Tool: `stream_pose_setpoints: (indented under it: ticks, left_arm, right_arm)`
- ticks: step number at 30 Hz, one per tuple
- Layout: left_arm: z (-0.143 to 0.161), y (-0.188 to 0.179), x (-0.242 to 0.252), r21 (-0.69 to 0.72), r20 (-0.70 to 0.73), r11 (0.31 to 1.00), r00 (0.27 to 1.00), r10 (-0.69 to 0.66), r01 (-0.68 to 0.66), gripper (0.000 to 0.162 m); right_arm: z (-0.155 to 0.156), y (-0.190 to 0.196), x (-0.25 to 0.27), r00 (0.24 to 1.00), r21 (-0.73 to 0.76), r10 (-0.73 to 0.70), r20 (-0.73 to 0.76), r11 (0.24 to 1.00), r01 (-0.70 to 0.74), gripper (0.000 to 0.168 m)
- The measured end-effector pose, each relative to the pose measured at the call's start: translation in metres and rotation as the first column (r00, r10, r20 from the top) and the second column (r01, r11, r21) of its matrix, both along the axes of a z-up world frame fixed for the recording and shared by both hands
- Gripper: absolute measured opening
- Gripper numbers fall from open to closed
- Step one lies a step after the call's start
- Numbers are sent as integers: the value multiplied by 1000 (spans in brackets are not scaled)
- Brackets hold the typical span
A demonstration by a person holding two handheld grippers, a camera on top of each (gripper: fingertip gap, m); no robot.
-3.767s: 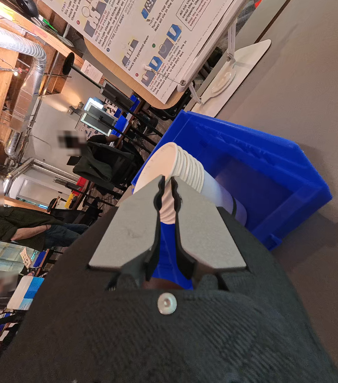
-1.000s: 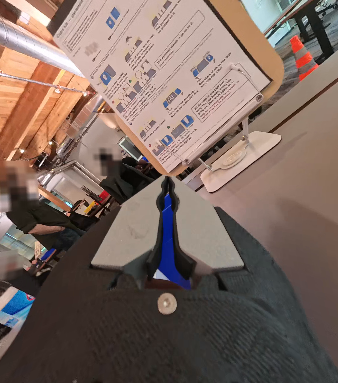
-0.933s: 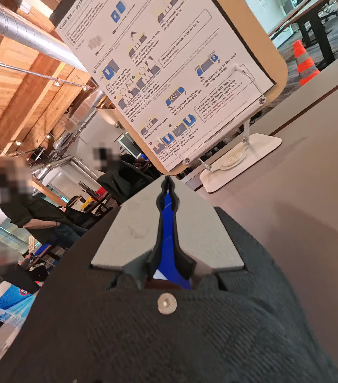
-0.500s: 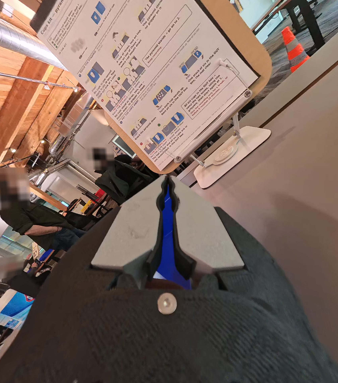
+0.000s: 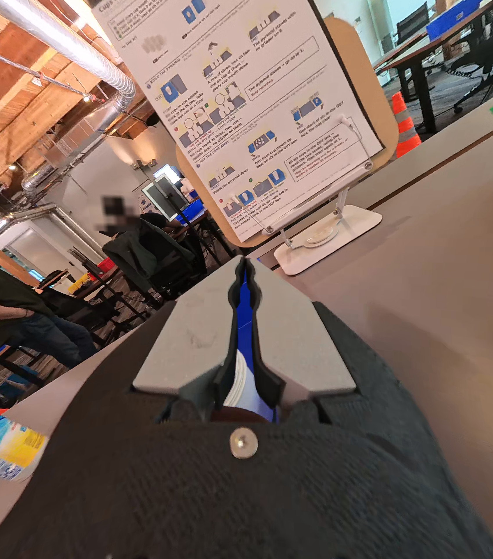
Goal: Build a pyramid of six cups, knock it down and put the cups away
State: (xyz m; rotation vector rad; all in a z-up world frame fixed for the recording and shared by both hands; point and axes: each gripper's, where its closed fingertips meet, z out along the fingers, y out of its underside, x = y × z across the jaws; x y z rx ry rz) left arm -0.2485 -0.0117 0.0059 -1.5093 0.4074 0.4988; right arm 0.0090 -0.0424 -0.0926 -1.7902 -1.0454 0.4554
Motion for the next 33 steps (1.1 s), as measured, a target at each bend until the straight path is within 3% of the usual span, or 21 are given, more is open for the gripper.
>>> stream_pose_setpoints:
  ticks: [8,11,16,20,27,33]
  left_arm:
    - [-6,3,16,-22,-3,999,999,-42,42,0]
    - [-8,5,18,-26,-26,999,999,-35,34,0]
    - [-10,5,16,-36,-8,998,999,-43,43,0]
    - [-7,3,10,-27,5,999,999,-39,40,0]
    - [-4,-2,-1,-18,17,999,999,-32,32,0]
    - [-4,-2,-3,-19,30,999,999,-28,29,0]
  right_arm:
    - [-22,28,29,999,-162,-23,49,986,31,0]
    - [-13,36,27,998,-157,-21,62,987,30,0]
    - [0,54,22,978,-188,8,210,982,33,0]
    - [-1,64,14,965,-241,34,260,970,31,10]
    - [-9,93,17,964,-163,-55,260,982,99,20]
    - [-12,90,14,970,-174,-27,240,982,71,3]
